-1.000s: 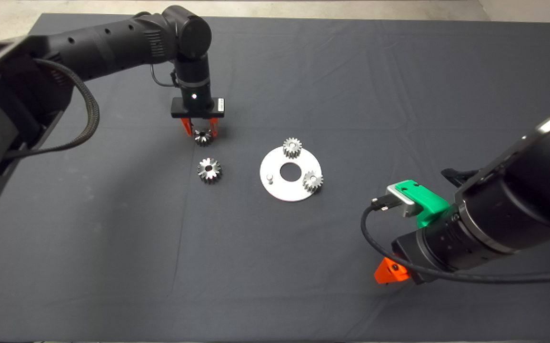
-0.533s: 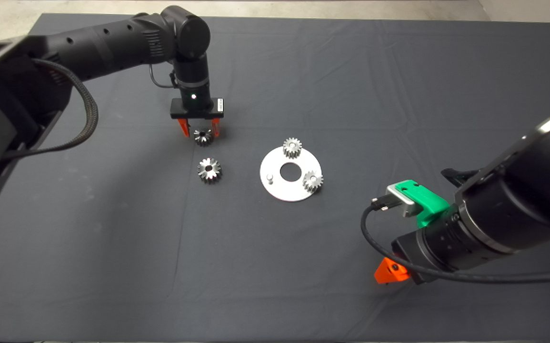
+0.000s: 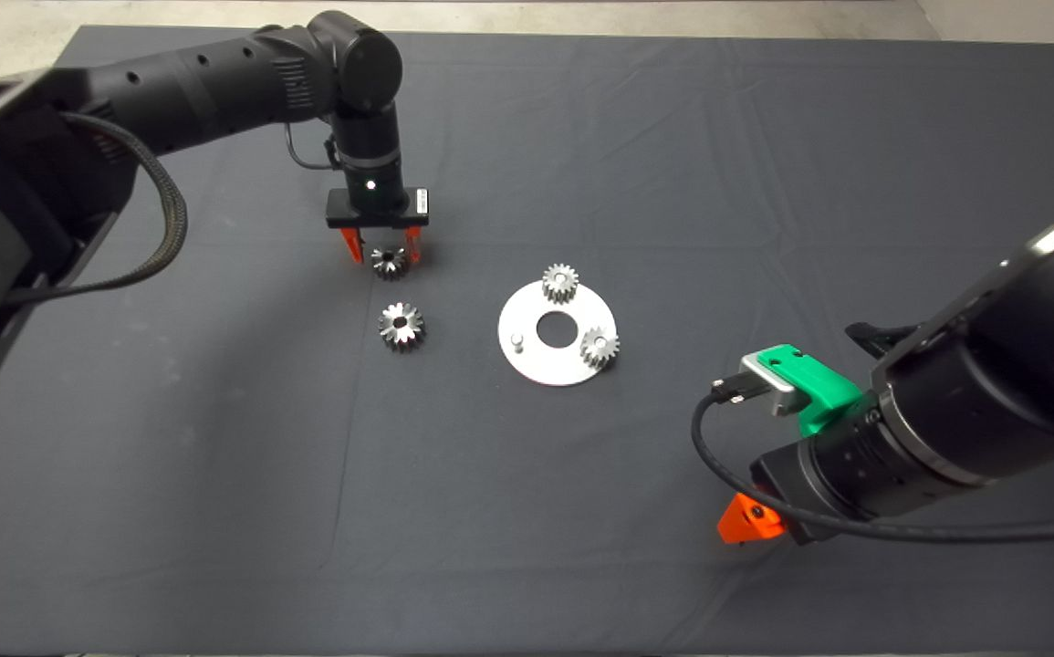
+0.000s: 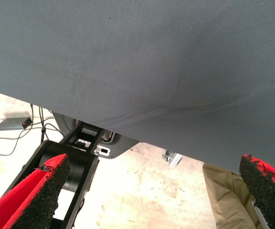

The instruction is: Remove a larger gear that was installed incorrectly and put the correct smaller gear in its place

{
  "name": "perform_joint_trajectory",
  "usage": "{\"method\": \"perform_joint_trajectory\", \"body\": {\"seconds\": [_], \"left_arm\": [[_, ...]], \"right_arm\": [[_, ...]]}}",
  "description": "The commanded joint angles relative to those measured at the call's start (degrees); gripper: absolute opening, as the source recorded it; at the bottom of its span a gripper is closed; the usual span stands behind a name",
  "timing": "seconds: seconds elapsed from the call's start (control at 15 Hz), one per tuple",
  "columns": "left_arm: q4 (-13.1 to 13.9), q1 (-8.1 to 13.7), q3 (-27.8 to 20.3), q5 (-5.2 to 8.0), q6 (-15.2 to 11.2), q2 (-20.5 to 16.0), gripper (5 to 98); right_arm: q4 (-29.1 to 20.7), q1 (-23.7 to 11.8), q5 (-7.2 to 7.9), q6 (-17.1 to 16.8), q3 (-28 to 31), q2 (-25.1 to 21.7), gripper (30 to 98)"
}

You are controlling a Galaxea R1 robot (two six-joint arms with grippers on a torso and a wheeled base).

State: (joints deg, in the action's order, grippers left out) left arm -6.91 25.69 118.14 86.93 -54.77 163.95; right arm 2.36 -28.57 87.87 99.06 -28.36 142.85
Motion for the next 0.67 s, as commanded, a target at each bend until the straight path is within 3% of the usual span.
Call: {"method": "perform_joint_trajectory", "body": {"seconds": [0.0,0.6], "left_arm": [[1.9,0.5,0.0,6.06,-1.0,-0.2,58.2],[1.8,0.0,-0.3,5.97,-1.0,-0.2,55.5]], "right_arm": [[0.3,-1.0,4.85,0.0,-0.1,-0.2,94.0],[0.3,-1.0,4.85,0.0,-0.1,-0.2,94.0]]}}
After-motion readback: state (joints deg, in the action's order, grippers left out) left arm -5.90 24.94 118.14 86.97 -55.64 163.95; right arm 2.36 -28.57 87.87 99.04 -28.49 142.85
